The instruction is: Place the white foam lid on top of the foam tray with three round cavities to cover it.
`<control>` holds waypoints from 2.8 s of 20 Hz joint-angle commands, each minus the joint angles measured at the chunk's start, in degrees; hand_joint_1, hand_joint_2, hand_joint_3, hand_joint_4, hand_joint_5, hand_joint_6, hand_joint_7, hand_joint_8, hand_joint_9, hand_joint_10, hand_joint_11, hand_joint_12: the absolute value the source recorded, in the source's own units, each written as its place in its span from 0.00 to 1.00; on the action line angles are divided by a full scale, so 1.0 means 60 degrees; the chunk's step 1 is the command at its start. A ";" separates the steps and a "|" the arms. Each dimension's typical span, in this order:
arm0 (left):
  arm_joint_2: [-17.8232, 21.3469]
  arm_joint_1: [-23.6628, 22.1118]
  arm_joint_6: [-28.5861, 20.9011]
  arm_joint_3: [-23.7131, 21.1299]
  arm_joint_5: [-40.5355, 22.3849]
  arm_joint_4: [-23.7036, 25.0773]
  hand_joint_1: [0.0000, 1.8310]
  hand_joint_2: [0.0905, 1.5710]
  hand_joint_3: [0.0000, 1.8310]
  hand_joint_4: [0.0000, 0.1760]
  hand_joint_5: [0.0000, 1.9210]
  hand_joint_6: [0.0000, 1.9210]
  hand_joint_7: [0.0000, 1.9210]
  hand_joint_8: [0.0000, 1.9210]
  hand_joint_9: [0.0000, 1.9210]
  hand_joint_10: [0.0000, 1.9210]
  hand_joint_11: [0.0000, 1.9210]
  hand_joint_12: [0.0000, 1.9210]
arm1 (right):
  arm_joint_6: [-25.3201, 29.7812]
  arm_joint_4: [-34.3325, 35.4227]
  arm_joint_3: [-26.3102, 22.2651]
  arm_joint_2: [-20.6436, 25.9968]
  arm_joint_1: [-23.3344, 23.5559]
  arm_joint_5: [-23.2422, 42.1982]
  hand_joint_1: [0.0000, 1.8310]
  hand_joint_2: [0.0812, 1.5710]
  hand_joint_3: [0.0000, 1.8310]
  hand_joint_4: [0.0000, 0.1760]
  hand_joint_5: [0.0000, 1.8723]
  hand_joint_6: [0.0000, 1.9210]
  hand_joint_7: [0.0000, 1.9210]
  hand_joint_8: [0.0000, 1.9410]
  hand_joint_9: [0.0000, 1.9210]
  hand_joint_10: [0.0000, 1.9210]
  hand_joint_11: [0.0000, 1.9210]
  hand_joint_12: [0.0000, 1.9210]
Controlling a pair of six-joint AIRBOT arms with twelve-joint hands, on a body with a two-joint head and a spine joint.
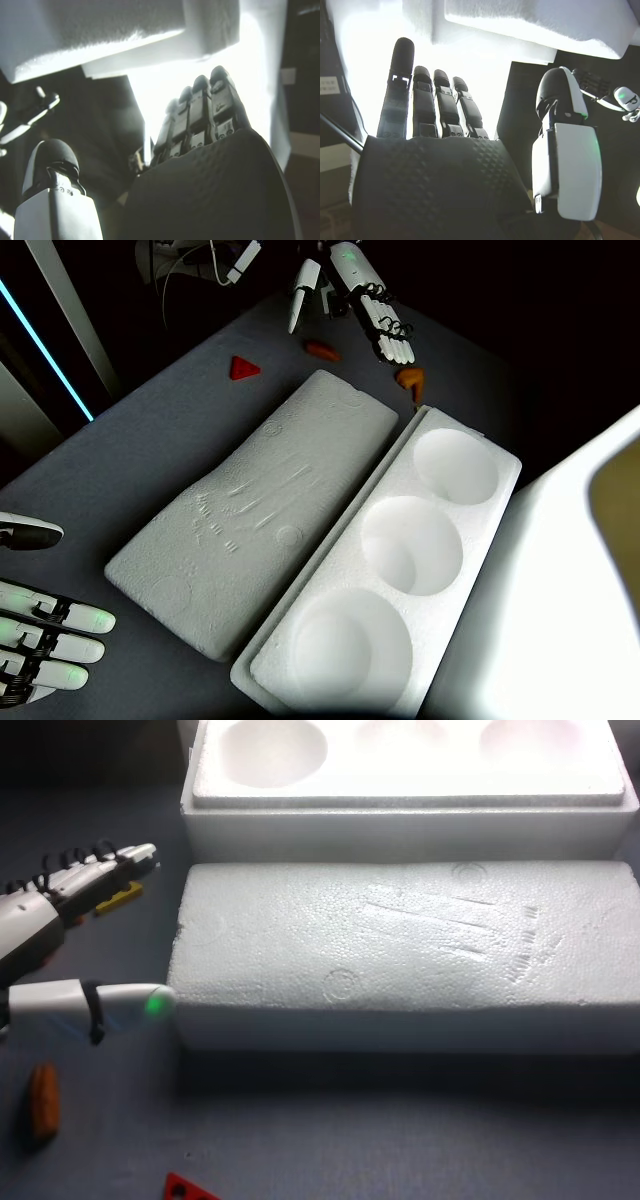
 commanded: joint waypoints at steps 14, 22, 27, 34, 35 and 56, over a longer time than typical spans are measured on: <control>-0.0036 -0.0672 0.0493 0.0460 0.1359 0.0308 0.27 0.59 0.00 0.00 0.05 0.01 0.00 0.00 0.00 0.00 0.00 0.00 | -0.0170 0.0106 0.0486 -0.0319 0.0604 -0.0200 0.31 0.69 0.00 0.00 0.00 0.00 0.00 0.00 0.00 0.00 0.00 0.00; -0.0445 -0.0779 0.0508 0.0788 0.1739 0.0076 0.26 0.59 0.00 0.00 0.04 0.00 0.00 0.00 0.00 0.00 0.00 0.00 | -0.0286 0.0210 0.0811 -0.0693 0.0982 -0.0786 0.31 0.68 0.00 0.00 0.00 0.00 0.00 0.00 0.00 0.00 0.00 0.00; -0.0579 -0.0838 0.0508 0.0901 0.1818 -0.0006 0.26 0.59 0.00 0.00 0.05 0.00 0.00 0.00 0.00 0.00 0.00 0.00 | -0.0286 0.0389 0.1095 -0.1034 0.1193 -0.1121 0.32 0.70 0.00 0.00 0.00 0.00 0.00 0.00 0.00 0.00 0.00 0.00; -0.0758 -0.0875 0.0507 0.1034 0.1863 -0.0120 0.25 0.59 0.00 0.00 0.04 0.00 0.00 0.00 0.00 0.00 0.00 0.00 | -0.0285 0.0646 0.1544 -0.1514 0.1470 -0.1574 0.33 0.70 0.00 0.00 0.00 0.00 0.00 0.00 0.00 0.00 0.00 0.00; -0.0795 -0.0881 0.0506 0.1064 0.1871 -0.0139 0.25 0.59 0.00 0.00 0.05 0.00 0.00 0.00 0.00 0.00 0.00 0.00 | -0.0285 0.0680 0.1600 -0.1569 0.1509 -0.1627 0.34 0.70 0.00 0.00 0.00 0.00 0.00 0.00 0.00 0.00 0.00 0.00; -0.1343 -0.1052 0.0027 0.1234 0.1634 0.0025 0.22 0.62 0.01 0.00 0.06 0.01 0.00 0.00 0.00 0.00 0.00 0.00 | 0.0063 0.0587 0.1872 -0.2038 0.1906 -0.1687 0.33 0.71 0.00 0.00 0.01 0.00 0.00 0.00 0.00 0.00 0.02 0.01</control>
